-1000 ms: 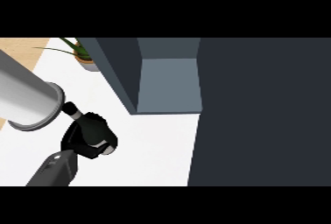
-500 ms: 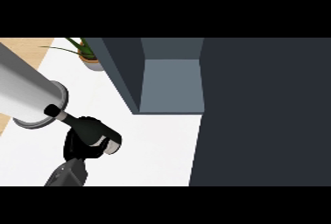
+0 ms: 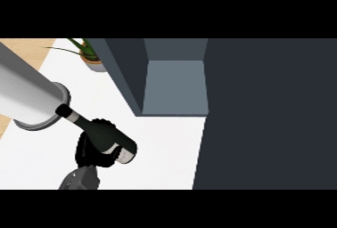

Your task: Pick up the wine, place it into the cabinet and close the cabinet

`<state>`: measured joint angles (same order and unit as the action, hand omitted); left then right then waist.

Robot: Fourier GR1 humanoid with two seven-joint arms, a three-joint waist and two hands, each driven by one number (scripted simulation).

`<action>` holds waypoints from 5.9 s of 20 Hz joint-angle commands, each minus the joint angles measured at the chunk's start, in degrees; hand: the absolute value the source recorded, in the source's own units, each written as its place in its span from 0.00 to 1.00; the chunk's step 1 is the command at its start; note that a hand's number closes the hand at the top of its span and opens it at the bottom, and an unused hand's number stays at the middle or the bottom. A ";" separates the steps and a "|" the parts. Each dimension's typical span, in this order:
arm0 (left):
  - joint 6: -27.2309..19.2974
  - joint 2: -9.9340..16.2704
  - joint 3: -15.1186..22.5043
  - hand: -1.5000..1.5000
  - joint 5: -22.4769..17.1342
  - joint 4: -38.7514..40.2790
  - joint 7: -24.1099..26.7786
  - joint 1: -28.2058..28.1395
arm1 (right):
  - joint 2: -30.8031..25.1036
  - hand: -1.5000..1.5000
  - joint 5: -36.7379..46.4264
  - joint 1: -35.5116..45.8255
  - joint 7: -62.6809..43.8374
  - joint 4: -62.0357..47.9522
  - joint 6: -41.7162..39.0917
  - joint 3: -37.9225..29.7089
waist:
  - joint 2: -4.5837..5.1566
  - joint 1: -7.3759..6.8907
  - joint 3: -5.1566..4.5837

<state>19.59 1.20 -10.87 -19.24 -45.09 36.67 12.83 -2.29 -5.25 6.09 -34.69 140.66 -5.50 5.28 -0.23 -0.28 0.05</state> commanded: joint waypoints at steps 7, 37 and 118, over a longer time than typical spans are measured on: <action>-14.41 -1.18 19.41 1.00 -9.45 -23.95 -11.62 -8.91 | 1.46 0.00 -0.20 -0.72 -1.00 2.24 0.84 1.78 | 0.08 0.15 -0.03; -36.12 -1.20 43.61 1.00 -36.07 -1.43 6.90 12.74 | -0.88 0.00 -7.26 -1.46 3.11 -2.13 -4.11 -5.04 | 0.36 1.19 -0.08; -45.82 -1.19 50.66 0.00 -70.07 25.15 7.61 45.45 | 1.52 0.00 -4.80 1.64 10.33 -8.62 -5.80 1.09 | 2.33 8.38 -0.15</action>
<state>-25.76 0.03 38.51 -88.76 -21.89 44.33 57.42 -0.98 -9.93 6.39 -23.63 131.12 -11.82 6.15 1.97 7.91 -0.08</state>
